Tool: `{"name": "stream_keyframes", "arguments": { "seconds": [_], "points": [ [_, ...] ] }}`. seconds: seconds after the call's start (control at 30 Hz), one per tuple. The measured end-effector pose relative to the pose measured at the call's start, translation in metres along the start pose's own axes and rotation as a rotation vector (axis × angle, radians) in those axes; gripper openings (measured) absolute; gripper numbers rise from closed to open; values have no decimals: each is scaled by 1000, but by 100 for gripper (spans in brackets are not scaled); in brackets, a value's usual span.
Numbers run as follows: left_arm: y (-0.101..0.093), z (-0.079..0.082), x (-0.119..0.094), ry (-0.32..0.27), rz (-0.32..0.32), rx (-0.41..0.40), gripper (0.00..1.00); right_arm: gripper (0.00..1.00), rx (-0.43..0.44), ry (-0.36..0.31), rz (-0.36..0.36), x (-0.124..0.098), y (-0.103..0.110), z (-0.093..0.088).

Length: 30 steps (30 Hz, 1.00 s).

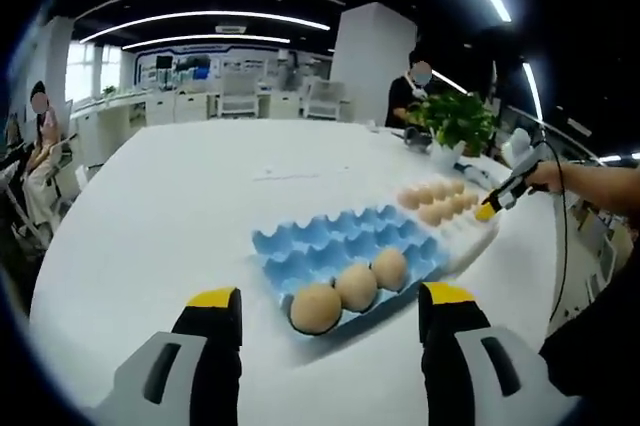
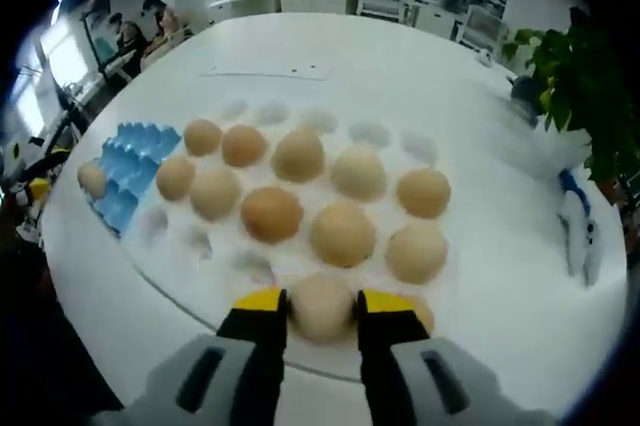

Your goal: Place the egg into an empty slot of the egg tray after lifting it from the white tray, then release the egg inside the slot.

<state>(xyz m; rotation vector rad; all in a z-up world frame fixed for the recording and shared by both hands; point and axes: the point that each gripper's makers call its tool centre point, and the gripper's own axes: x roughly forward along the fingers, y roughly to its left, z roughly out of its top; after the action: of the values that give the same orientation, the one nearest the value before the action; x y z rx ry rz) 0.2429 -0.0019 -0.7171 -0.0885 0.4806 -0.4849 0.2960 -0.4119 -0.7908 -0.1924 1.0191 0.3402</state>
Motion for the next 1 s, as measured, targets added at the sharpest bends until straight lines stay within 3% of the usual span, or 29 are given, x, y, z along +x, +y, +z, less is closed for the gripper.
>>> {"name": "stream_keyframes", "arguments": {
  "seconds": [0.1, 0.2, 0.43, 0.6, 0.77, 1.0],
  "points": [
    [-5, -2, 4, 16, -4, 38, 82, 27, 11, -1, -9, 0, 1, 0],
    [-10, -13, 4, 59, -22, 1, 79, 27, 18, 4, -23, 0, 1, 0],
    [-9, -14, 1, 47, -13, -17, 77, 26, -26, -46, -40, -8, 3, 2],
    [-4, -14, 0, 46, -2, -22, 76, 26, -12, -104, -53, -19, 1, 14],
    [-3, -15, 0, 47, -2, -19, 76, 26, 42, -178, -17, -31, 12, 27],
    [-6, -16, 2, 55, -17, -20, 74, 26, 16, -210, 18, -37, 33, 35]
  ]
}}
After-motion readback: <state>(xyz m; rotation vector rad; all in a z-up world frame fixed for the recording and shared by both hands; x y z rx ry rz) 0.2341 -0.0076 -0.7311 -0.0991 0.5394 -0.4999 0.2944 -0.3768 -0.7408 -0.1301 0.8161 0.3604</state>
